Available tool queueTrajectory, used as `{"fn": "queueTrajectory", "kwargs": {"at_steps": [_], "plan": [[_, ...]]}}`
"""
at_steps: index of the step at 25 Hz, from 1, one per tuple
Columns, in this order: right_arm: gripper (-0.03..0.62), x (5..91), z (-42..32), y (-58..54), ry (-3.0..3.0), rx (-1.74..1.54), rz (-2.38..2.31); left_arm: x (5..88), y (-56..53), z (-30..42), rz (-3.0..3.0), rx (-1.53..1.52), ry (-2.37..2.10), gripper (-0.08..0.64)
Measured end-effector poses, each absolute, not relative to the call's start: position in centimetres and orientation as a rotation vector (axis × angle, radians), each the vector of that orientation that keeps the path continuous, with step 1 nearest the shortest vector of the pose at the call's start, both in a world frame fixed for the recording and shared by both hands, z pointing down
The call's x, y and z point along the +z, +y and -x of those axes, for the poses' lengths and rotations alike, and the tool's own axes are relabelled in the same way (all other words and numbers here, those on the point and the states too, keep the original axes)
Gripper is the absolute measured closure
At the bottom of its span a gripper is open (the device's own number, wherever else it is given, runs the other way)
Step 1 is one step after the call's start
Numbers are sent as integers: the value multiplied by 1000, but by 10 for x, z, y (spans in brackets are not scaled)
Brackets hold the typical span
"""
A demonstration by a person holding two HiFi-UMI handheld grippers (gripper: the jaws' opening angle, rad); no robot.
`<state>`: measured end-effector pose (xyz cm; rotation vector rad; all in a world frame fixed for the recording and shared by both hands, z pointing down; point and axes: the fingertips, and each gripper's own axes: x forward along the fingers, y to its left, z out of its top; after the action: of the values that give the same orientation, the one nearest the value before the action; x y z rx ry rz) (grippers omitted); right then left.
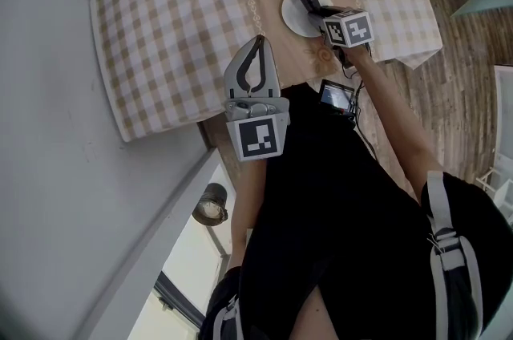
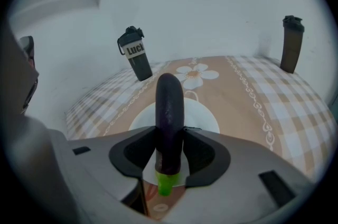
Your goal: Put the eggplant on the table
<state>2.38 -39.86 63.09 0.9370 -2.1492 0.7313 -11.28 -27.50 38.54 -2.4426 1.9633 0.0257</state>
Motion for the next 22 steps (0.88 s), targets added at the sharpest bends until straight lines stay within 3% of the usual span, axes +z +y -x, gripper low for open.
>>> {"fn": "queueTrajectory", "kwargs": {"at_steps": [22], "plan": [[423,648,-27,-398,-2132,739,-935,395,-278,107,2446,7,1955,571]]}}
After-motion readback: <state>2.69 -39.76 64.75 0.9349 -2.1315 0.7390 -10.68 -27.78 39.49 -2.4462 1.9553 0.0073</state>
